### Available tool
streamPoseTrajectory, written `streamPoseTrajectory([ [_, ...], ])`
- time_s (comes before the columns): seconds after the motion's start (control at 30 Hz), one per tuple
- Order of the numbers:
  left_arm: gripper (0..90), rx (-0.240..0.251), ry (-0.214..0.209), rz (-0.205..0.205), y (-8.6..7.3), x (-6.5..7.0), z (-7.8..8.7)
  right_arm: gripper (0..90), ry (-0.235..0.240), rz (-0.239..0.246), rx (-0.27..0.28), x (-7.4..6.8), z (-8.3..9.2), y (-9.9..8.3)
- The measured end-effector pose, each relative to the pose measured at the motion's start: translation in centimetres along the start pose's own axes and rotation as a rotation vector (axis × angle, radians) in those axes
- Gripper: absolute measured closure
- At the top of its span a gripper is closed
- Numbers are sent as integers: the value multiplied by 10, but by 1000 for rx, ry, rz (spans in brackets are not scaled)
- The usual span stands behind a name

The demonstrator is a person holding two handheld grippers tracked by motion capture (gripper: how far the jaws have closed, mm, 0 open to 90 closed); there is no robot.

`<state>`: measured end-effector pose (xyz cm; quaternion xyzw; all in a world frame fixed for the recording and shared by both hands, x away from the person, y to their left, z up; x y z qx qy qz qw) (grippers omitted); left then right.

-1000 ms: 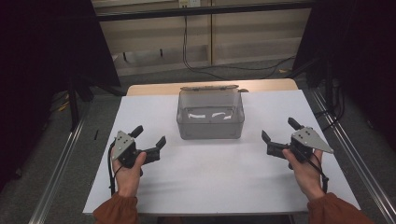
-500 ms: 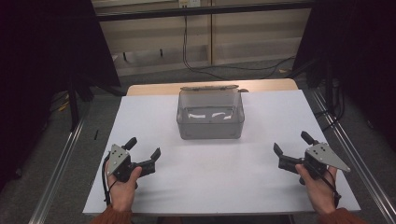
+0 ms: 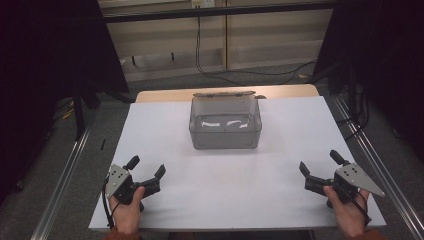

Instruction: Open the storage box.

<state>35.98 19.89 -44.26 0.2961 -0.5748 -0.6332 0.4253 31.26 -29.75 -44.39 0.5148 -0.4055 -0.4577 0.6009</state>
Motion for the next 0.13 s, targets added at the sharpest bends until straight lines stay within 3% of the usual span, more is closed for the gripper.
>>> streamPoseTrajectory([
  [0.13, 27, -11, -22, -14, 0, 4, -3, 2, 0, 1, 12, -1, -3, 1],
])
Point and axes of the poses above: each handheld gripper's, and its own axes: z roughly backward along the jaws, y roughly out of its top, x roughly to its right, the point moved 6 cm from there along -z, roughly forward along the jaws, and after that the axes turned 2 degrees about y, right-handed, at the moved point
